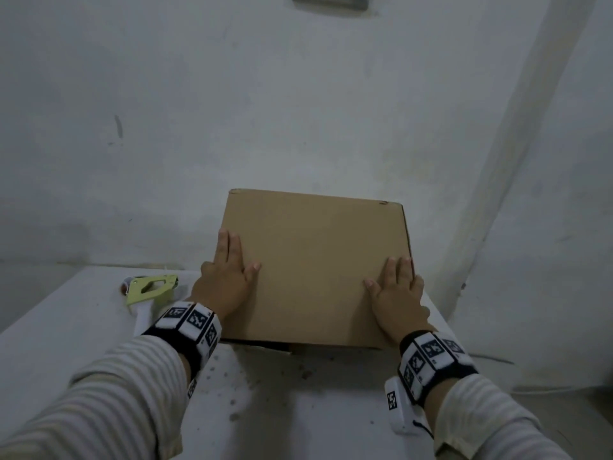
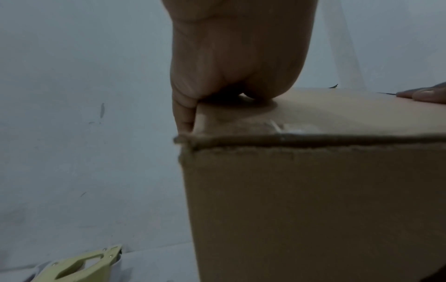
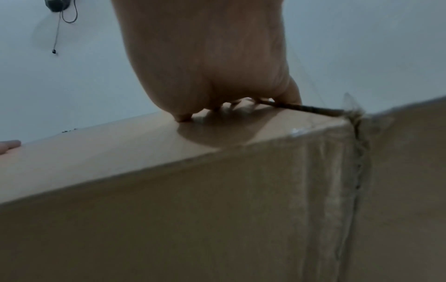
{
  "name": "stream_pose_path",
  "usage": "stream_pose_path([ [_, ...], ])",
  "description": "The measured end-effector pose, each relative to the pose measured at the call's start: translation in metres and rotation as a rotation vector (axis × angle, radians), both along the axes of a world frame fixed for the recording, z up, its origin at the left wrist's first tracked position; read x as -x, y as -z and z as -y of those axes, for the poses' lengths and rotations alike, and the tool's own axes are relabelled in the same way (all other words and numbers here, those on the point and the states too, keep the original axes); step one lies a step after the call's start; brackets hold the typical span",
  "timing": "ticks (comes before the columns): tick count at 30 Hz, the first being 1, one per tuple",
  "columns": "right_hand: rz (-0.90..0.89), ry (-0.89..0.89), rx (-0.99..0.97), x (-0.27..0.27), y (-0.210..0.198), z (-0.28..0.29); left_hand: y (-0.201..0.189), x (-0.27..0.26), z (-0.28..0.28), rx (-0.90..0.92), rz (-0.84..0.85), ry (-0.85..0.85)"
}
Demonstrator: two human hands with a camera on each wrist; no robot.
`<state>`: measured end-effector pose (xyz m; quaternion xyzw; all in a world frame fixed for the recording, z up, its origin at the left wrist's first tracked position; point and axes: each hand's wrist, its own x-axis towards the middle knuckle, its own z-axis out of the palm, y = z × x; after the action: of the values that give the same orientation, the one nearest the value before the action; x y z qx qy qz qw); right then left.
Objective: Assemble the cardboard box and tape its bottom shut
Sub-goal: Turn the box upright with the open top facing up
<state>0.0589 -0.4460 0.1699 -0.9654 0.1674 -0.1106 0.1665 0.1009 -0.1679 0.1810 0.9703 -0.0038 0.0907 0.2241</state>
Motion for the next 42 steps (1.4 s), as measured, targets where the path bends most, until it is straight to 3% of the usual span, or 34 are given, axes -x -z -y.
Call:
stream_pose_path([
  [13,0.003,0.031,-0.009,0.006,-0.022,0.008,-0.013,0.005,0.002,0.029,-0.105,-0.032],
  [19,-0.062,0.044,0.027,-0.005,-0.033,0.010,-0.027,0.007,-0.003,0.146,-0.113,-0.093],
  [26,-0.108,-0.149,0.127,-0.019,-0.018,-0.027,-0.010,0.019,0.002,0.443,-0.099,-0.071],
  [37,-0.098,-0.446,0.141,-0.030,-0.014,-0.124,0.005,0.025,-0.002,0.516,-0.144,0.015],
  [42,-0.159,-0.468,0.098,-0.037,-0.014,-0.132,0.000,0.022,-0.017,0.492,-0.221,0.071],
])
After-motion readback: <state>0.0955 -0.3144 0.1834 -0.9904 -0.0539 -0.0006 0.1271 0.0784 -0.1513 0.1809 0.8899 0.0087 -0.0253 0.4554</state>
